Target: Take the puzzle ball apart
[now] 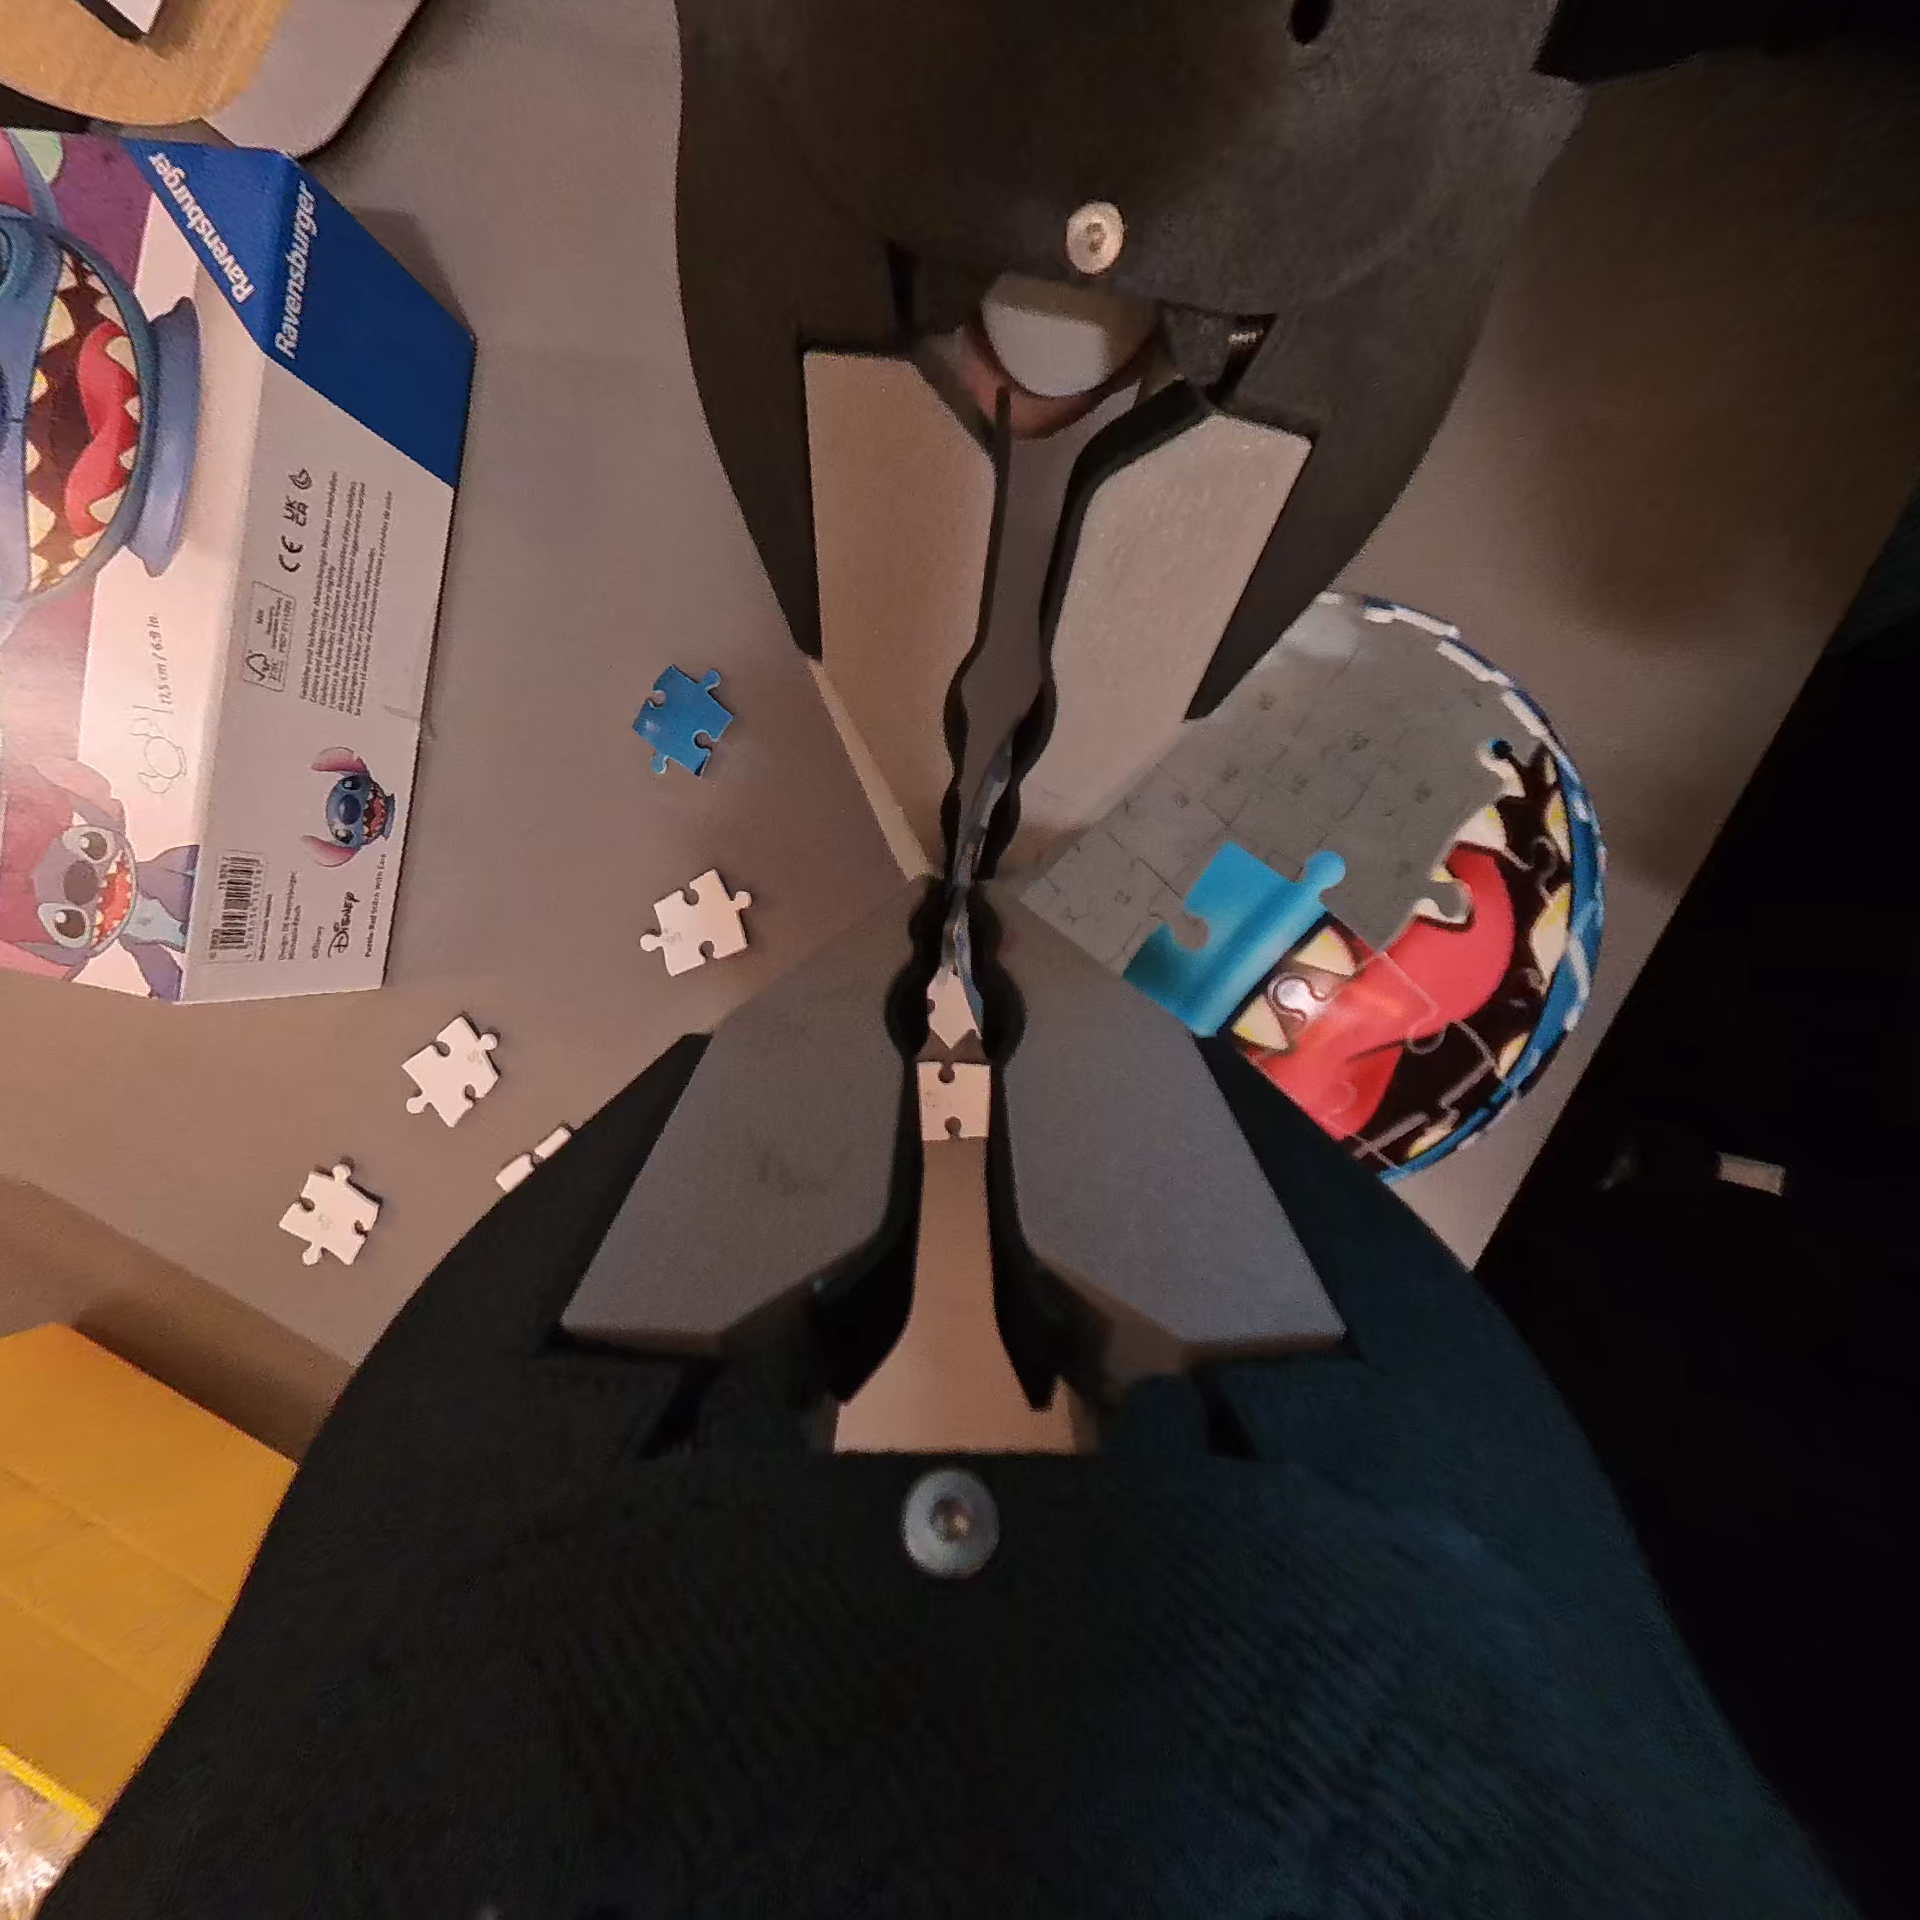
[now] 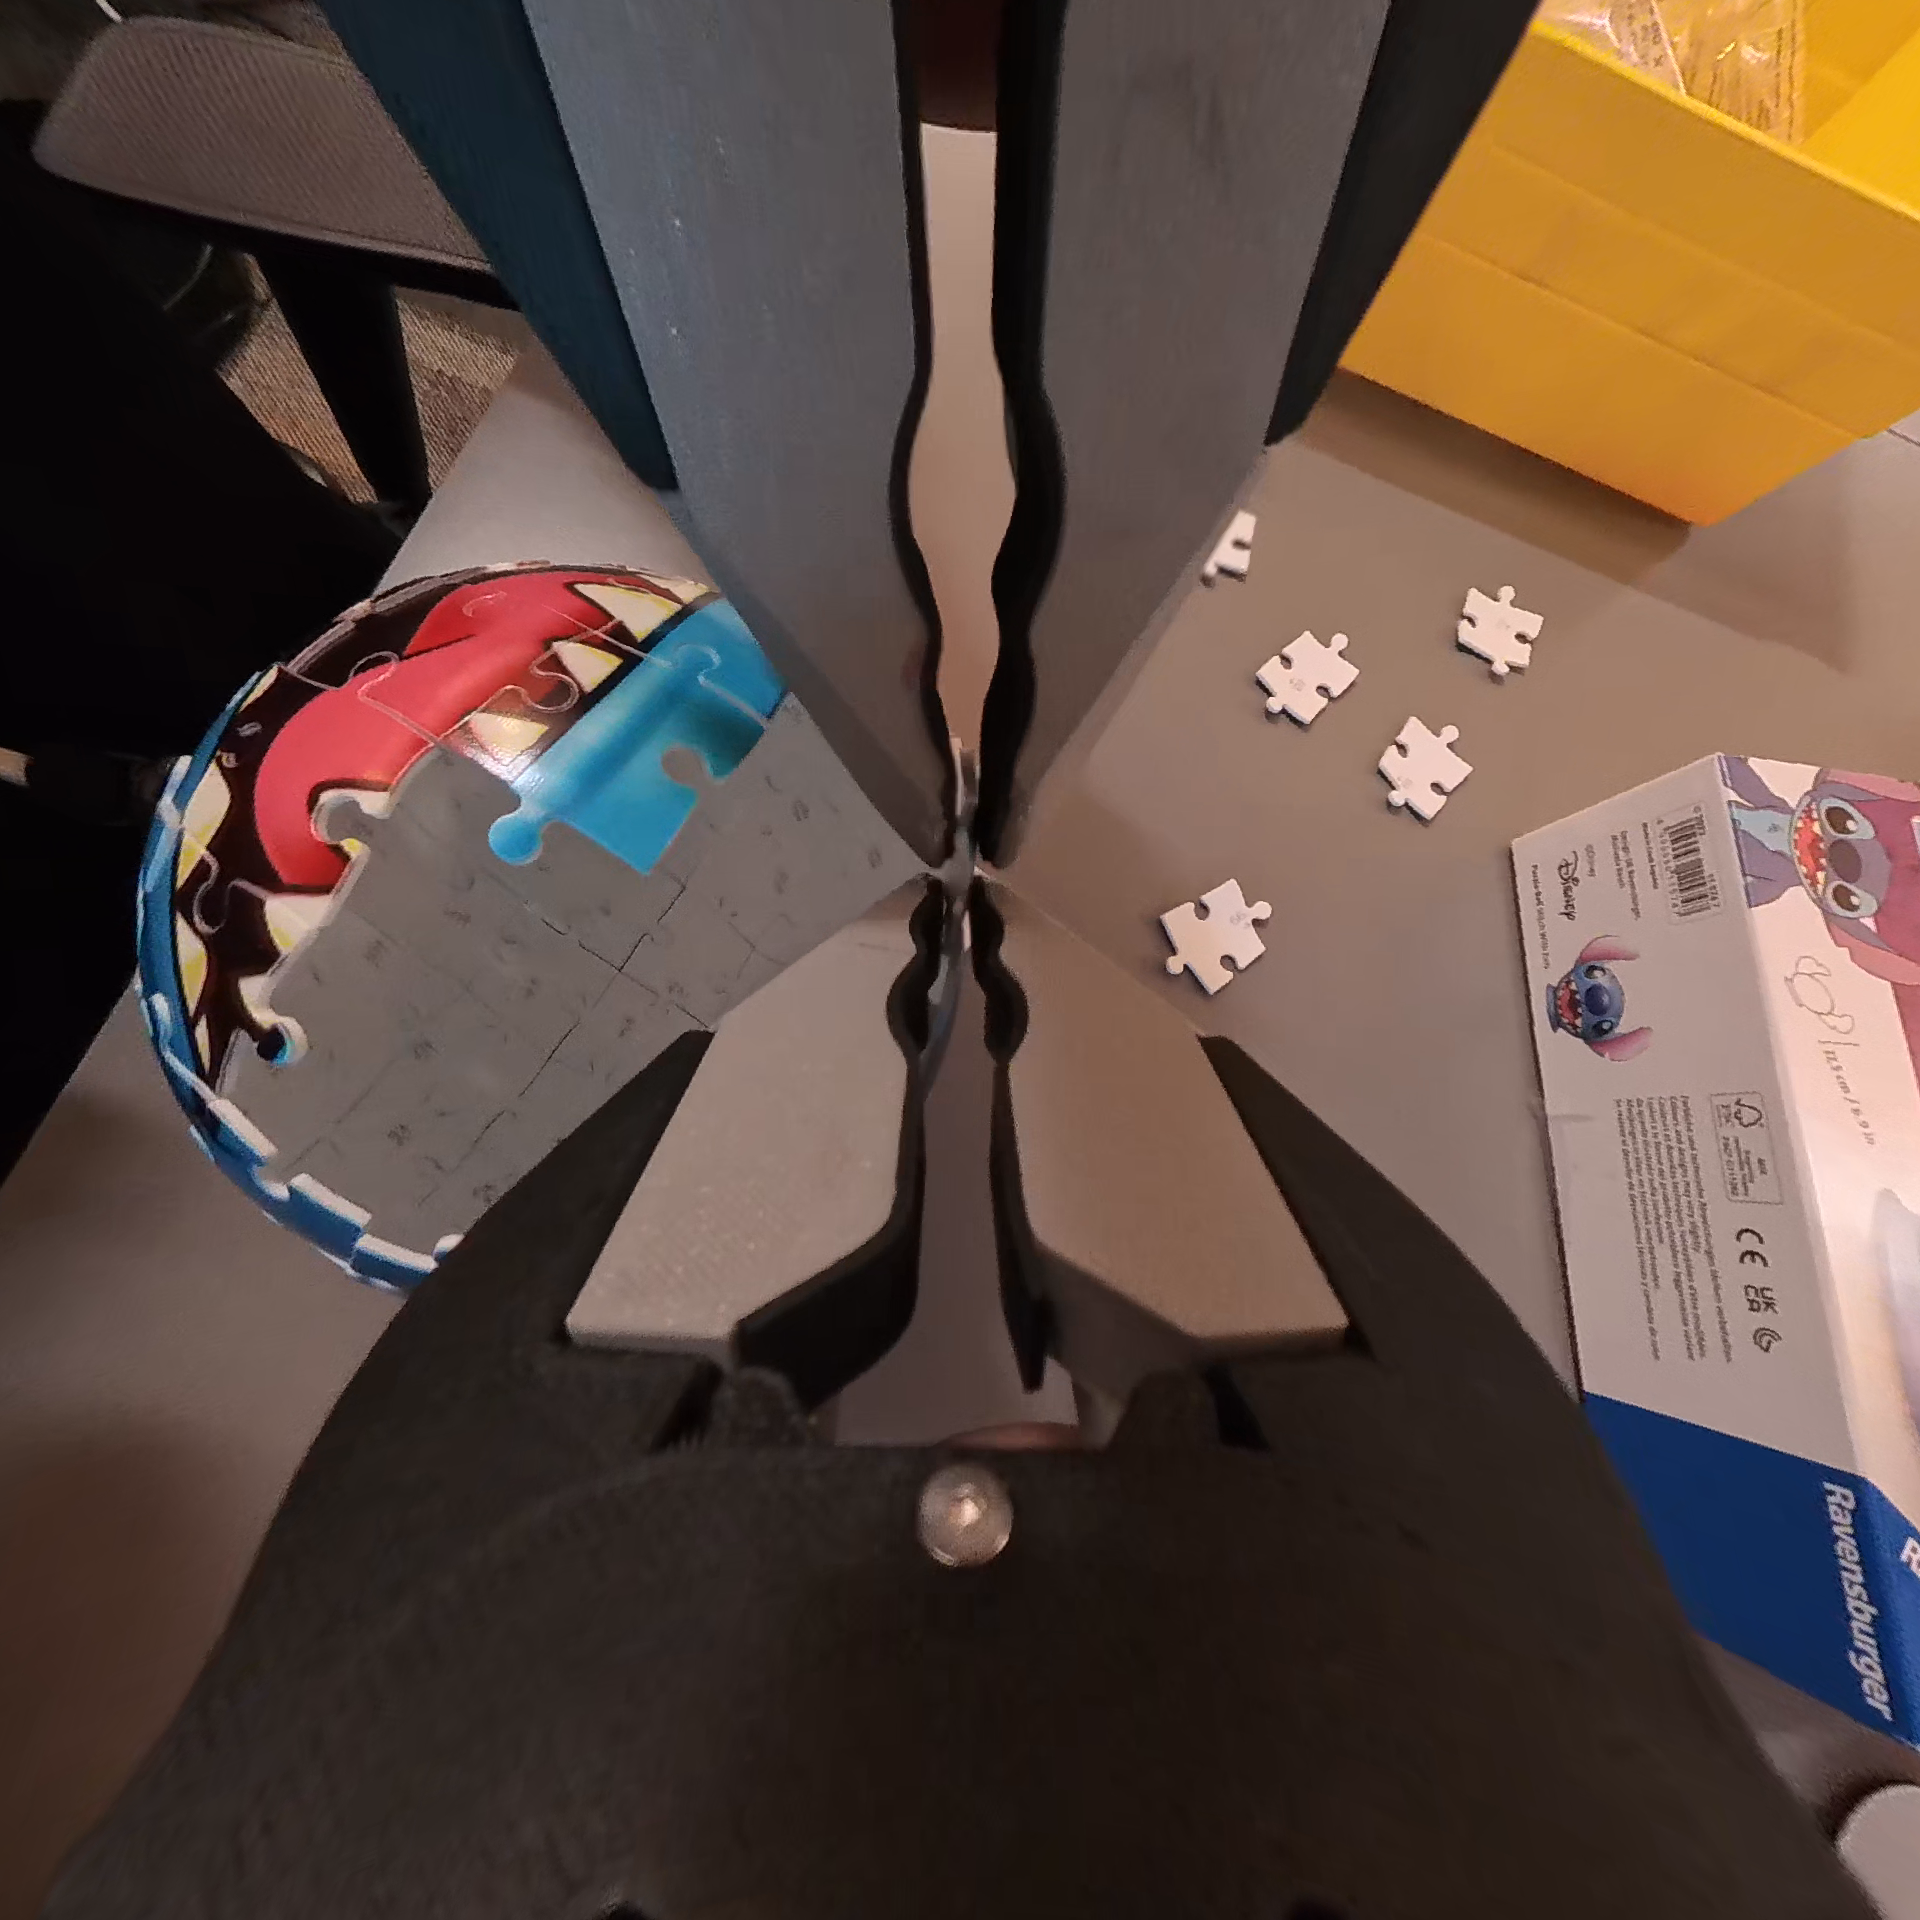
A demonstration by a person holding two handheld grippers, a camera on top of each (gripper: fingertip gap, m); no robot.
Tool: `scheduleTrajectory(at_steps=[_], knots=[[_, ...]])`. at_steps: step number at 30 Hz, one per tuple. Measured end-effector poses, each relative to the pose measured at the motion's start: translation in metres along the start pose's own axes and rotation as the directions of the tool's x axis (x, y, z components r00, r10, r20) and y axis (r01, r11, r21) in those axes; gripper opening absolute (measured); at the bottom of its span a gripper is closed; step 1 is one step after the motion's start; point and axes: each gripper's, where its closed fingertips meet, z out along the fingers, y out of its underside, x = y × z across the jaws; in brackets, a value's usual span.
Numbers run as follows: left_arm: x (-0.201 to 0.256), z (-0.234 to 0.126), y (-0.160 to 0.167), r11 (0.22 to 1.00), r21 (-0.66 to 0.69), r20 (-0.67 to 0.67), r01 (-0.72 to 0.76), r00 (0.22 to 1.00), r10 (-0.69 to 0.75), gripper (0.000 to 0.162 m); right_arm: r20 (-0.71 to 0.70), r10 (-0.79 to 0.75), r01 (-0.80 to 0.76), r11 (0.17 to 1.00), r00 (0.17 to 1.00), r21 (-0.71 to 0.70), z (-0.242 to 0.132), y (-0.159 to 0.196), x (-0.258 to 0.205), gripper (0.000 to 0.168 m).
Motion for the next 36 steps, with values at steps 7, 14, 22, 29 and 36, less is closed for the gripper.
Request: scheduleTrajectory(at_steps=[7,14,22,29,36], knots=[[0.002,-0.014,-0.002,0.999,0.044,-0.038,0.017,0.999,-0.015,0.0,-0.005,-0.024,0.024,1.0,1.0,0.012,-0.002,-0.001,0.0,0.0],[0.003,-0.012,0.0,0.999,0.029,-0.032,-0.016,0.999,0.017,0.0,-0.001,-0.032,0.032,0.999,0.999,0.018,-0.001,-0.001,0.0,0.0],[0.003,-0.01,0.0,0.999,0.022,-0.031,-0.04,0.999,0.041,0.002,-0.021,-0.076,0.077,0.997,0.997,0.01,-0.002,0.0,0.0,0.001],[0.0,-0.008,0.002,0.998,0.013,-0.009,-0.057,0.998,0.057,0.0,-0.031,-0.098,0.098,0.995,0.995,0.002,-0.001,0.001,0.001,0.002],[0.001,-0.004,0.005,1.0,0.003,-0.046,-0.03,0.998,0.03,0.004,-0.028,-0.105,0.105,0.994,0.994,0.009,-0.003,0.002,0.0,0.001]])
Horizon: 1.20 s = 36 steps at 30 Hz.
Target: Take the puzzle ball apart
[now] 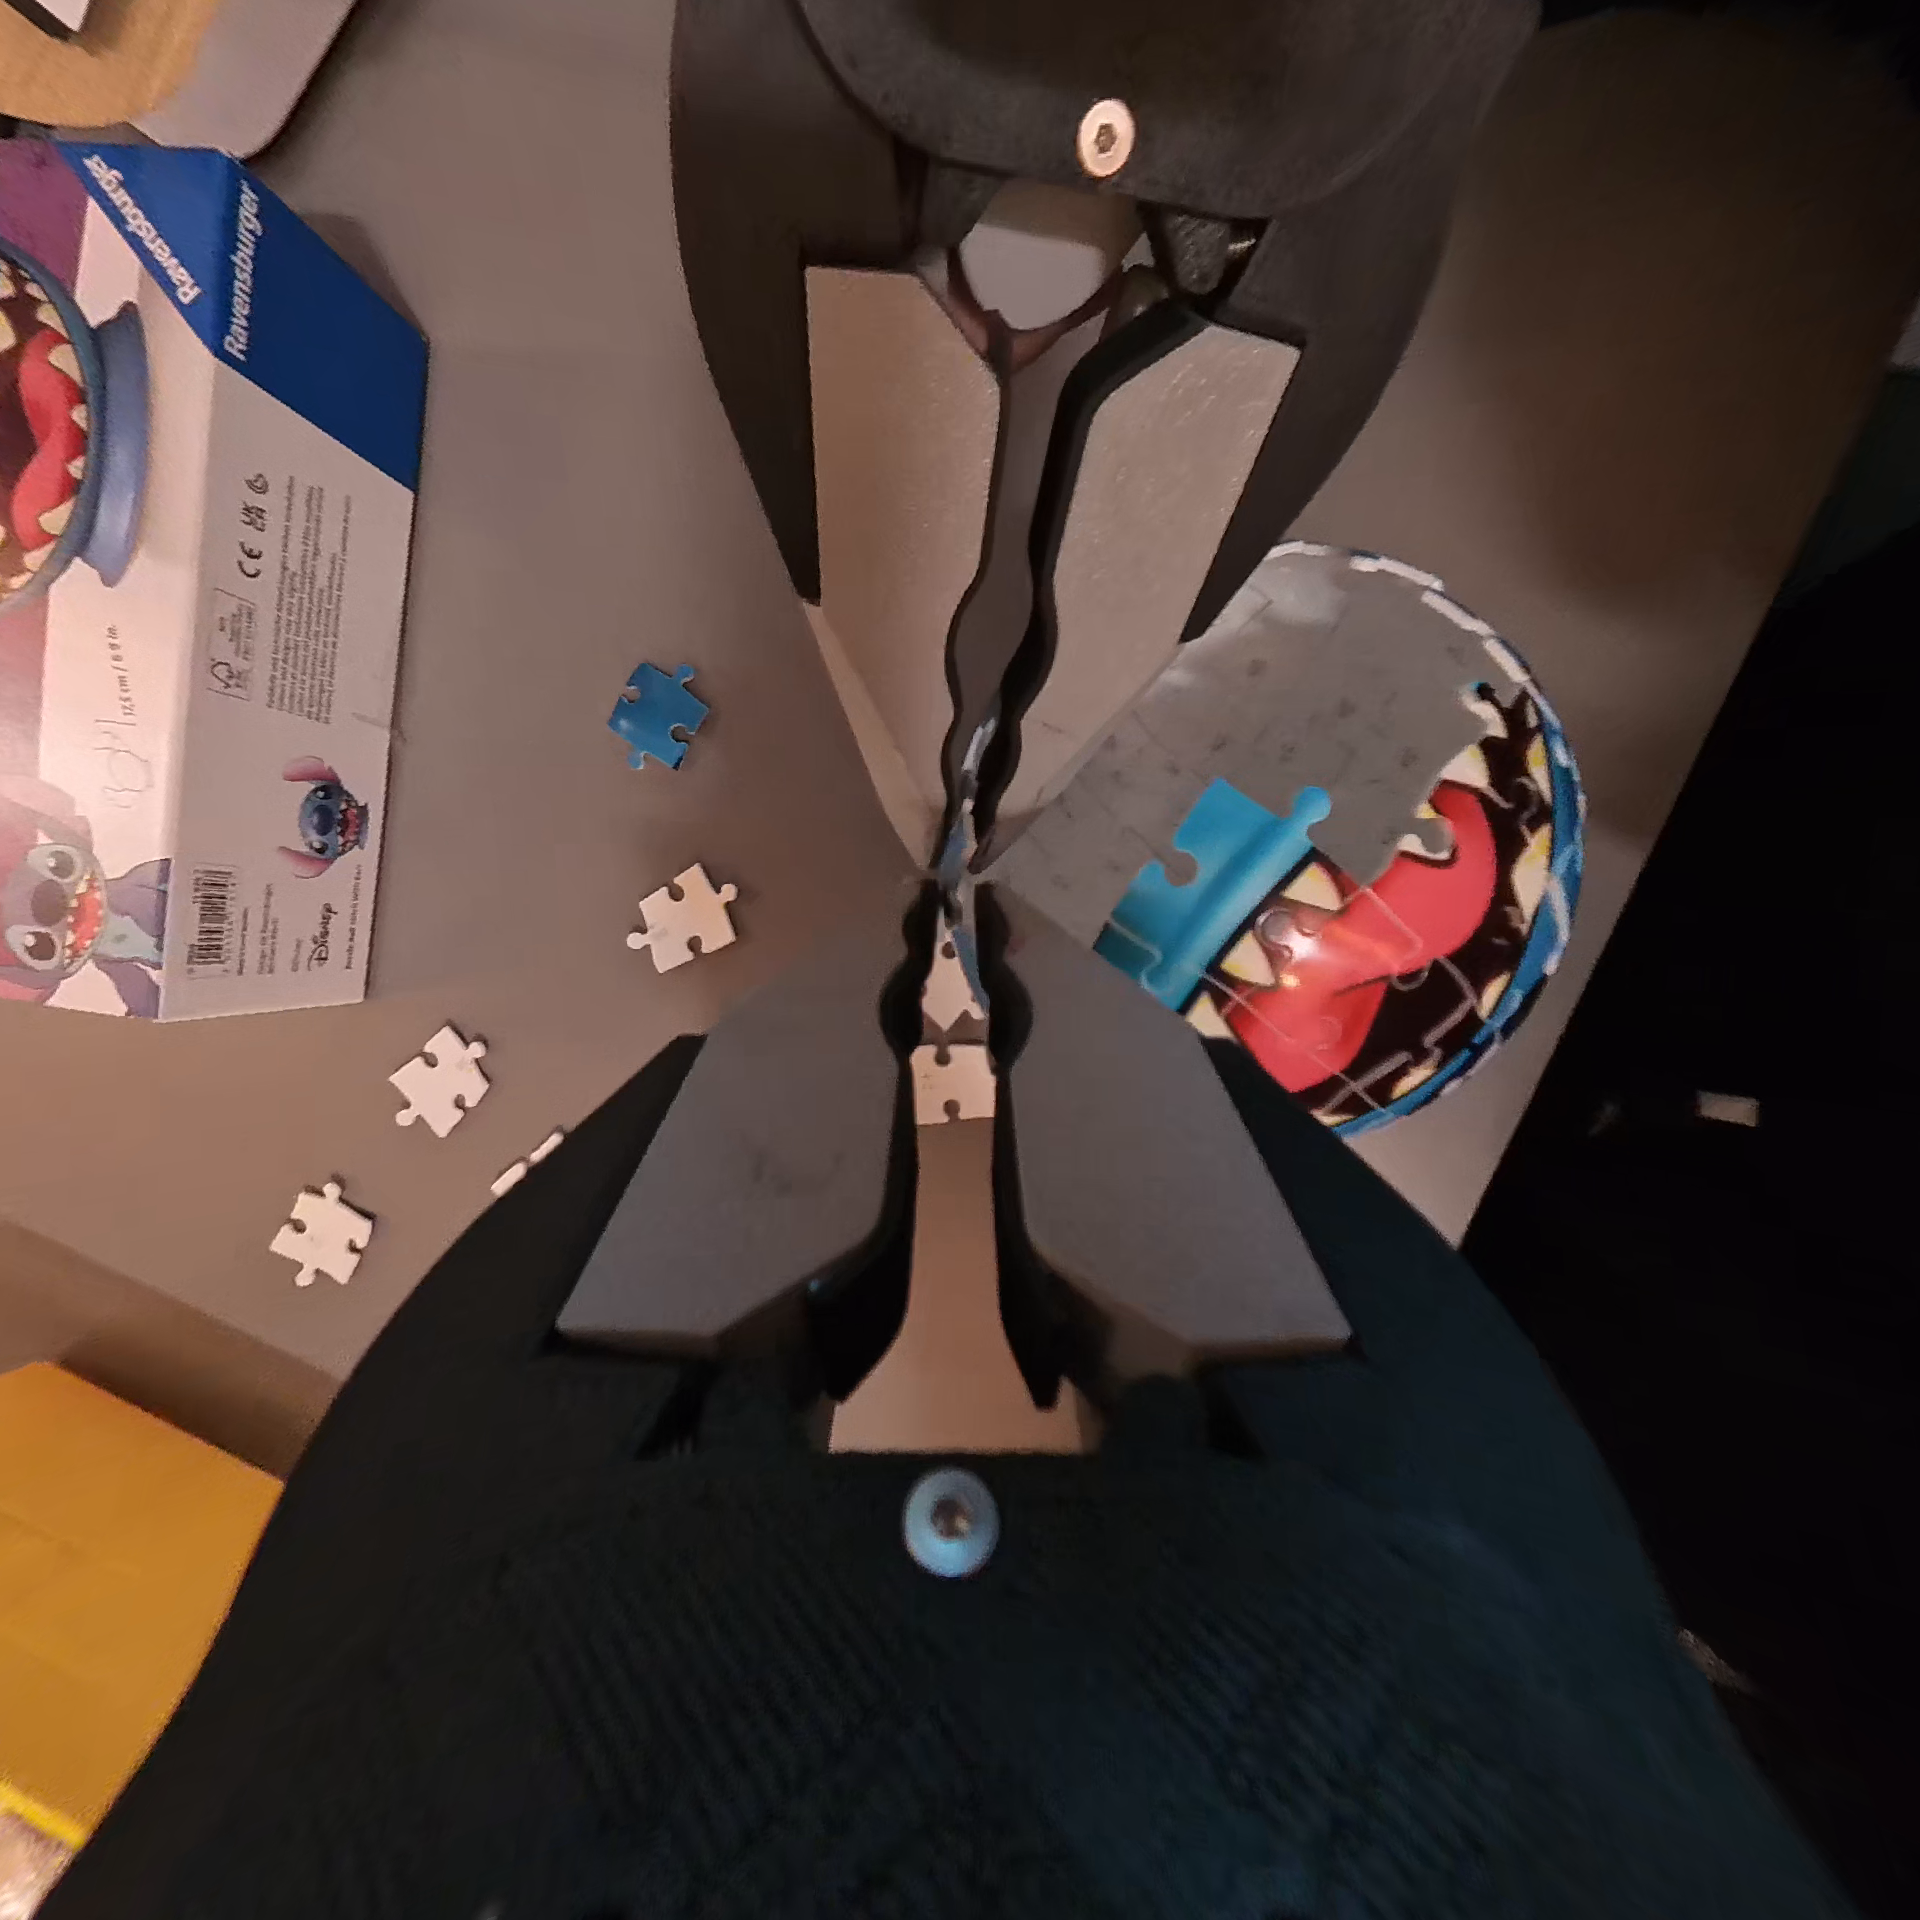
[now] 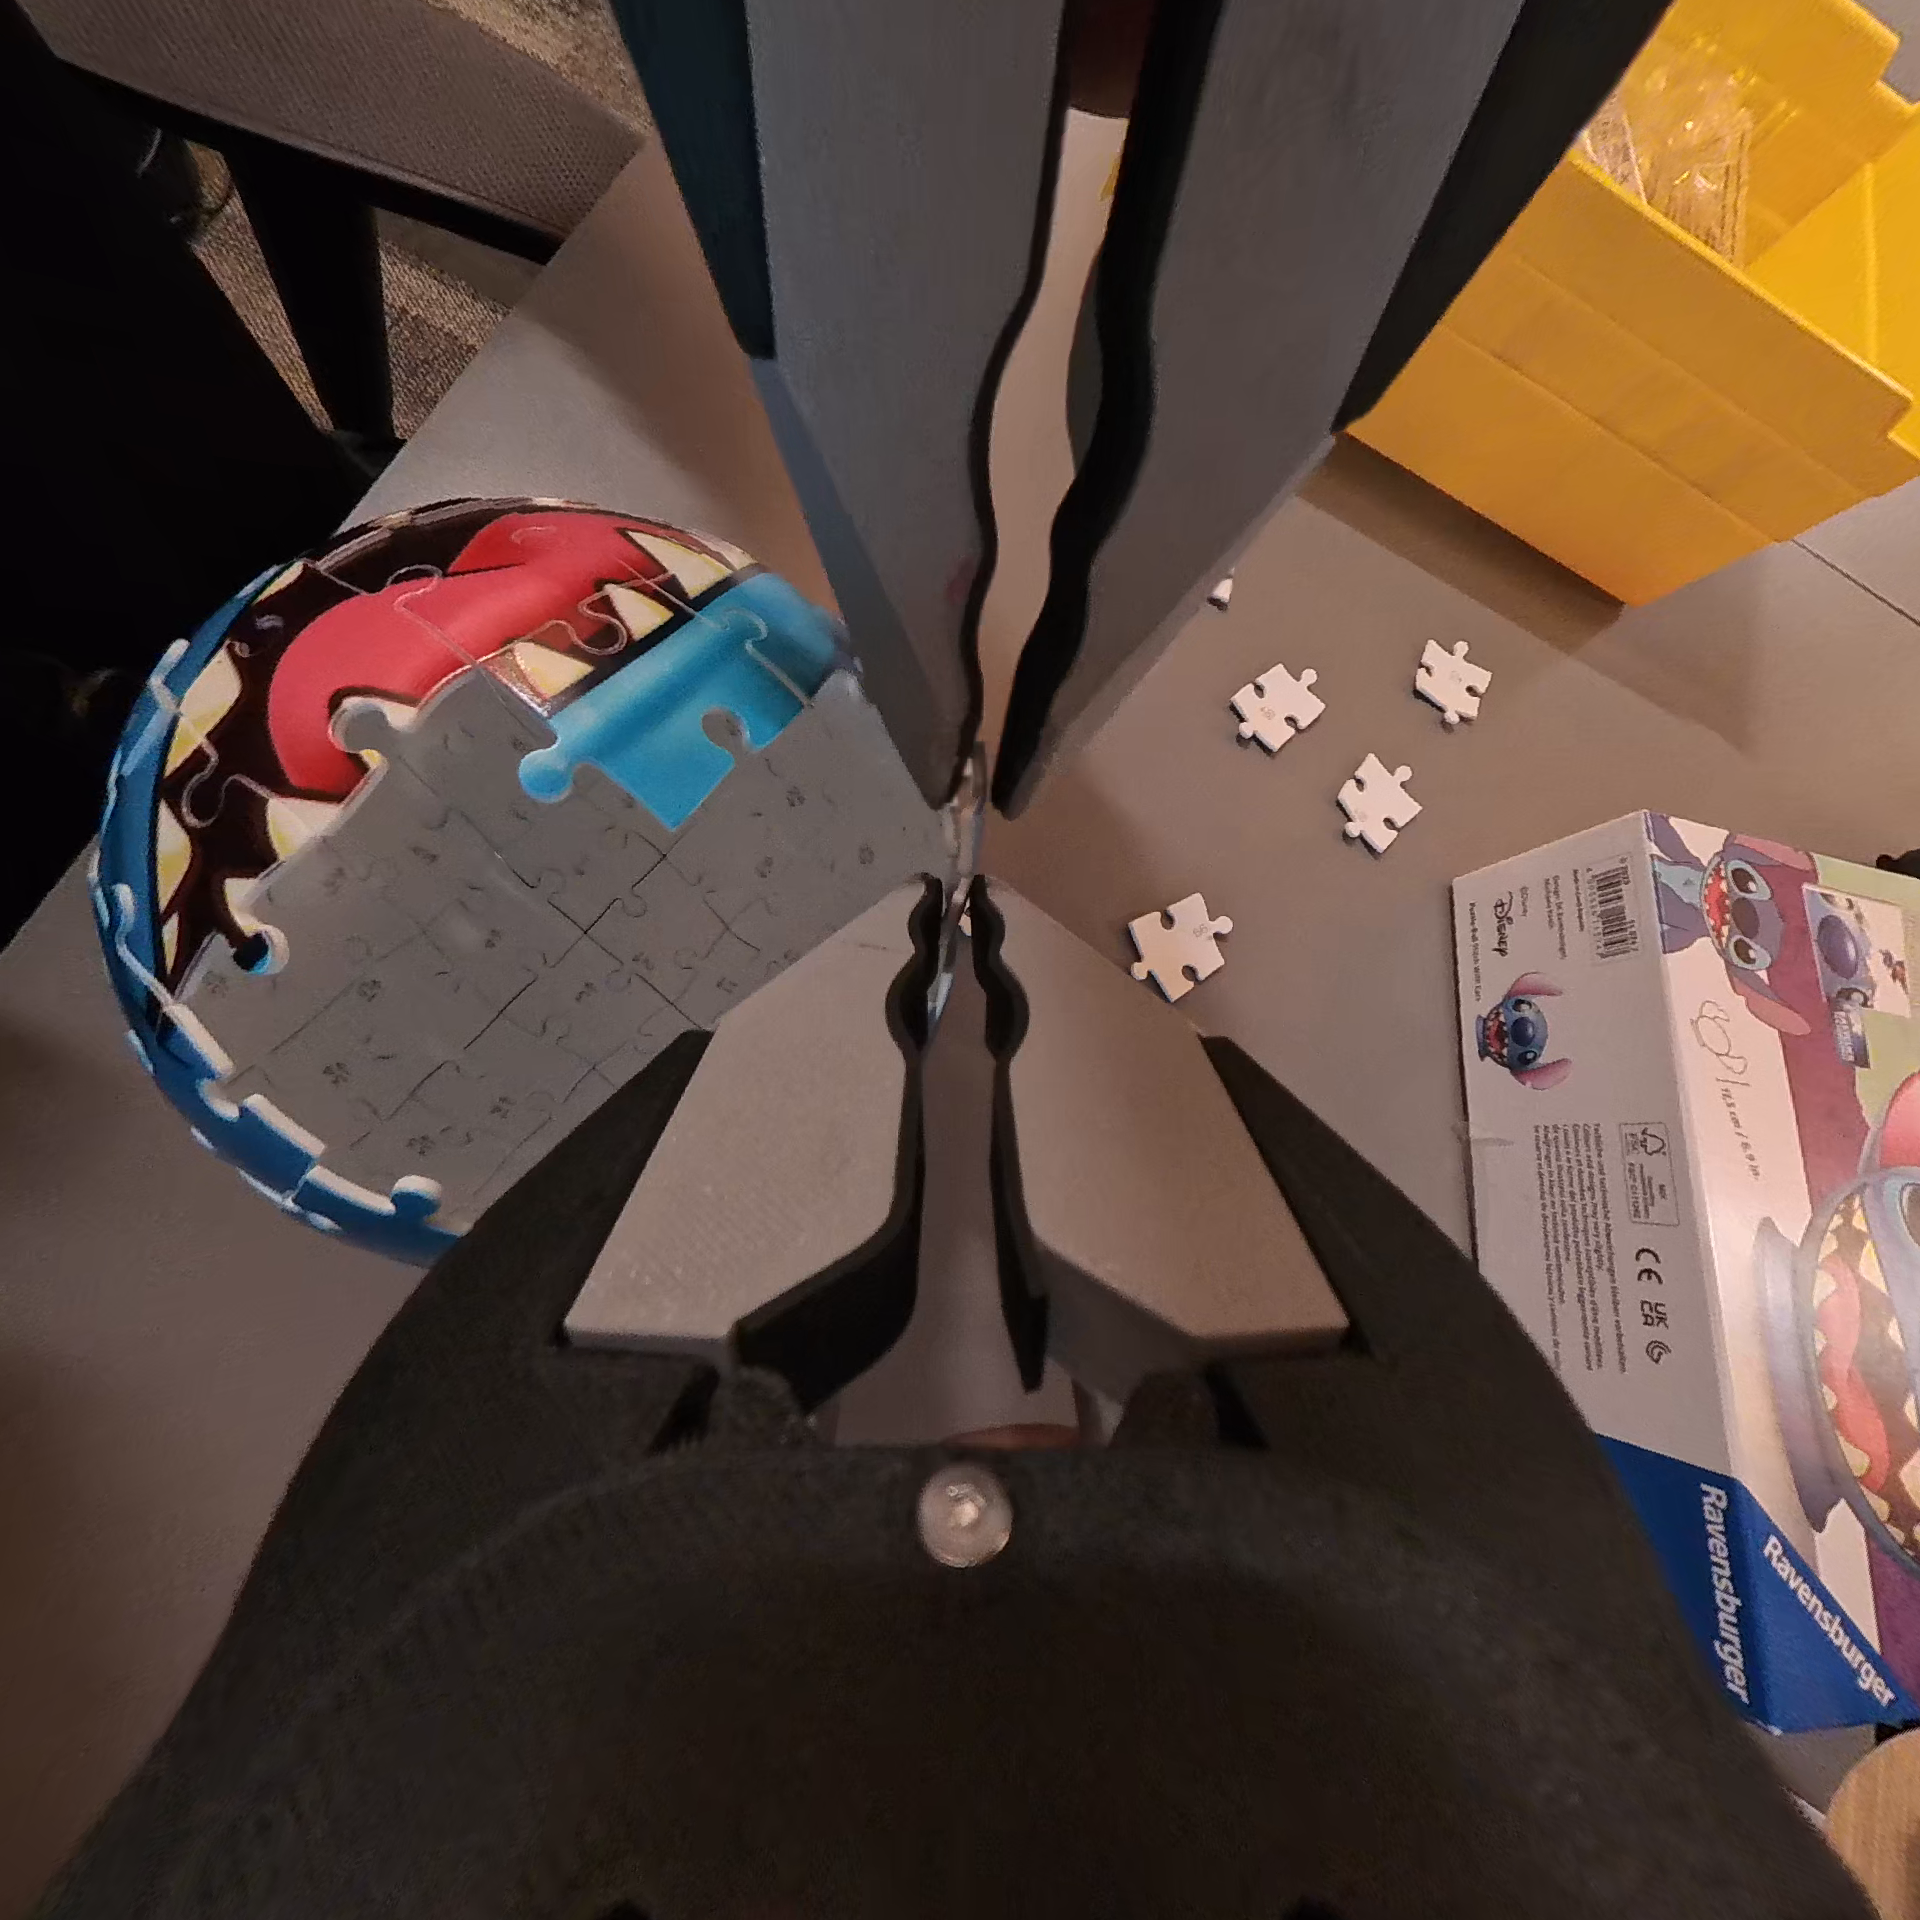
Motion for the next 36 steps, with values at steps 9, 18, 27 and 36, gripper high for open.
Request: scheduleTrajectory(at_steps=[9,18,27,36], knots=[[-0.003,0.003,0.0,1.0,-0.027,0.013,0.002,1.0,-0.002,0.001,0.008,-0.008,0.008,1.0,1.0,0.009,0.0,0.0,-0.001,0.004],[-0.003,0.004,0.0,1.0,-0.024,0.037,0.013,0.999,-0.012,0.0,0.0,-0.043,0.043,0.998,0.999,0.051,-0.001,-0.003,-0.002,0.008],[0.001,0.002,0.001,1.0,-0.026,0.094,-0.012,0.995,0.015,0.0,0.013,-0.033,0.032,0.995,0.999,0.092,0.002,-0.007,-0.004,0.005],[0.004,0.002,0.001,1.0,-0.013,0.107,0.009,0.994,-0.008,0.0,0.02,-0.037,0.034,0.992,0.999,0.119,0.001,-0.011,-0.007,0.003]])
